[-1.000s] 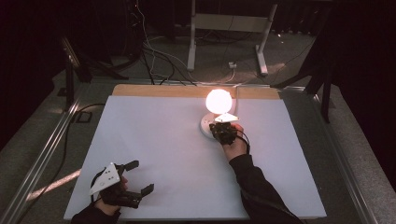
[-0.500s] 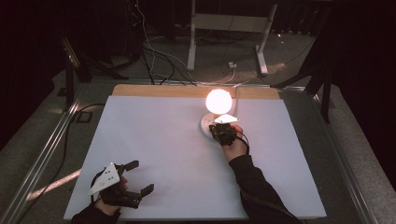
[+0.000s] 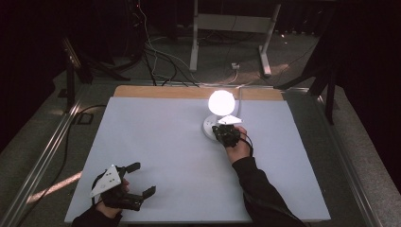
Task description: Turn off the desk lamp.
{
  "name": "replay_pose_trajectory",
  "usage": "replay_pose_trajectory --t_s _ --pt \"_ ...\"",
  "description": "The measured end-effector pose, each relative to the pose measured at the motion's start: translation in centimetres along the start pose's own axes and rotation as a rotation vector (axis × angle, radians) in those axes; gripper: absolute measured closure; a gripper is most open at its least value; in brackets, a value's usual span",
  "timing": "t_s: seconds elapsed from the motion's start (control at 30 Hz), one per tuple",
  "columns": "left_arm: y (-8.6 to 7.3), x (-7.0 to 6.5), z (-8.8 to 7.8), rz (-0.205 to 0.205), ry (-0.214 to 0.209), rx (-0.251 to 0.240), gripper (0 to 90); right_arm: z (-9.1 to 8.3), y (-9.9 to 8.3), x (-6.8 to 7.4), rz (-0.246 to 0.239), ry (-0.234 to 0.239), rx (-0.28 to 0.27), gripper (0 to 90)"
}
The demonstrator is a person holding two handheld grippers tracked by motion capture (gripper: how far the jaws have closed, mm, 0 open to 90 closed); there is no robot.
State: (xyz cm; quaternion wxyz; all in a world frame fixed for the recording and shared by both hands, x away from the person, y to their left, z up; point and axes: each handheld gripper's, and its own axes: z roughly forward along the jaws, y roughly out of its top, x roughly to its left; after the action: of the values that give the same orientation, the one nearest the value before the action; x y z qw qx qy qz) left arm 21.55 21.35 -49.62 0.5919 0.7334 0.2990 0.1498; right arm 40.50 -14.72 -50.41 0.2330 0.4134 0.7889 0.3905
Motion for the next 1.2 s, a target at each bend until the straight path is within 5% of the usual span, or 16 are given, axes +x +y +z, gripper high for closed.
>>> replay_pose_trajectory --t_s 0.53,1.2 --pt "0.0 -0.1 0.0 0.004 -0.001 0.001 0.6 -1.5 1.5 0.0 -0.002 0.007 -0.035 89.8" --pt "0.0 0.0 0.0 0.003 -0.002 0.000 0.6 -0.6 0.8 0.0 0.012 0.003 -0.021 89.9"
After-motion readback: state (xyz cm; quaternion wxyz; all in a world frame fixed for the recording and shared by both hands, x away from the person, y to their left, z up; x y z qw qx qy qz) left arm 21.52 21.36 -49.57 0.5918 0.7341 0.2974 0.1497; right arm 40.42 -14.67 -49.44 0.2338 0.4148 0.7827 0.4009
